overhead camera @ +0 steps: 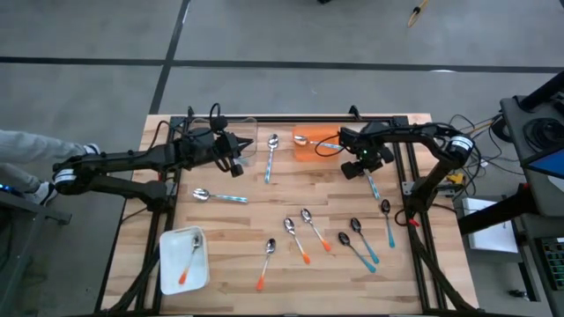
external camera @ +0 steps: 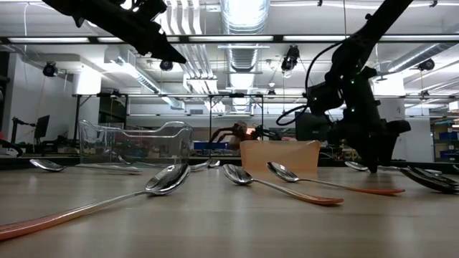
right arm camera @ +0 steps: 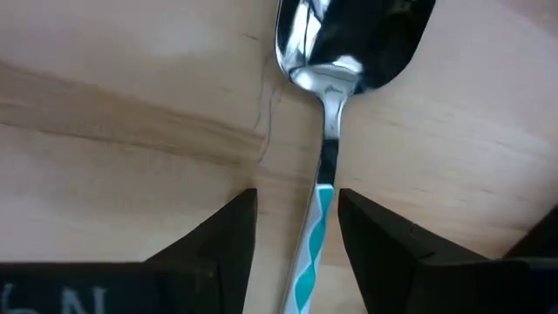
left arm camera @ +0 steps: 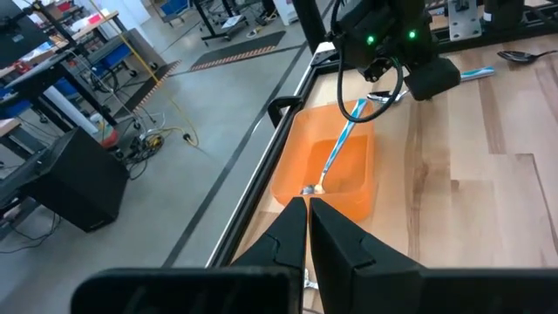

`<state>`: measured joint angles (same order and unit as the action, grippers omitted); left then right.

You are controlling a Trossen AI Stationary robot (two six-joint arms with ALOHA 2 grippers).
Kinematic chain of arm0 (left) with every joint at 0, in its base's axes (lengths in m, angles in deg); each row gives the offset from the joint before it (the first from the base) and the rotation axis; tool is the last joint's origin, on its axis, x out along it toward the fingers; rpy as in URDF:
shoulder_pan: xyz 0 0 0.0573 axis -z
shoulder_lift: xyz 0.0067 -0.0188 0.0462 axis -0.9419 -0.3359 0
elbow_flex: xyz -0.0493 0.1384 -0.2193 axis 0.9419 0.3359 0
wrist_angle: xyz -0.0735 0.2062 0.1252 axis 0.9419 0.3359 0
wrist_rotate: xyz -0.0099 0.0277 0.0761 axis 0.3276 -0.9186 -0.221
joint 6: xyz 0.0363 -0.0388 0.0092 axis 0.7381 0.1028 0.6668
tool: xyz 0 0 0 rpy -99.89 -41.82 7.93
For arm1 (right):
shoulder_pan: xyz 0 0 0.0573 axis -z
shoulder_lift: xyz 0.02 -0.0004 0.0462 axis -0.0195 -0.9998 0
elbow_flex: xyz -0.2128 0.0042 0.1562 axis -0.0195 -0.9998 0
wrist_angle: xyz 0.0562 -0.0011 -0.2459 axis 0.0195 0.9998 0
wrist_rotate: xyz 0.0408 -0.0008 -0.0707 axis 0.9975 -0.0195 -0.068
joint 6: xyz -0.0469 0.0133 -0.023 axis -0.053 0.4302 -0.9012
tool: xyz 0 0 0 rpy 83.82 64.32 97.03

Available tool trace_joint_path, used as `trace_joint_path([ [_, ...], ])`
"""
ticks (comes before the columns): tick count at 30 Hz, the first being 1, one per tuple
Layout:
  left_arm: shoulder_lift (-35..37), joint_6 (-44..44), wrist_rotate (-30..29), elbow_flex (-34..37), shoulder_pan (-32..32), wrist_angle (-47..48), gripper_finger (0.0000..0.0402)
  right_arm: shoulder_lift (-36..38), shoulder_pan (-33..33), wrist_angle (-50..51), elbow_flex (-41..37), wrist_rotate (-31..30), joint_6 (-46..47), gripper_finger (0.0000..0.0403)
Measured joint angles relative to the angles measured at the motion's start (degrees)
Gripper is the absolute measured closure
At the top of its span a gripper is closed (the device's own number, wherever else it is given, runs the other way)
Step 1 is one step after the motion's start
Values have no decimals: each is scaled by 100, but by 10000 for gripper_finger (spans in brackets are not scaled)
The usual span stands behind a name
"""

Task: Sort silverware by color (type)
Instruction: Put the light blue spoon into the orange bin

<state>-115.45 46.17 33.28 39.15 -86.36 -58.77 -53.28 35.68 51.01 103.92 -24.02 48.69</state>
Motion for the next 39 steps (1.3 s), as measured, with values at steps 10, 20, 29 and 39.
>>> trace_joint_path([
  [10,0,0,2,-8,0,-52,402,9,-7,-180,-89,-26,244,315],
  [20,0,0,2,-8,0,-52,402,4,-7,-230,-94,-33,747,383],
  [29,0,0,2,-9,0,-50,402,206,1,-221,-122,-357,740,383],
  [39,0,1,2,-10,0,-85,402,1064,0,-103,-118,-975,808,384],
])
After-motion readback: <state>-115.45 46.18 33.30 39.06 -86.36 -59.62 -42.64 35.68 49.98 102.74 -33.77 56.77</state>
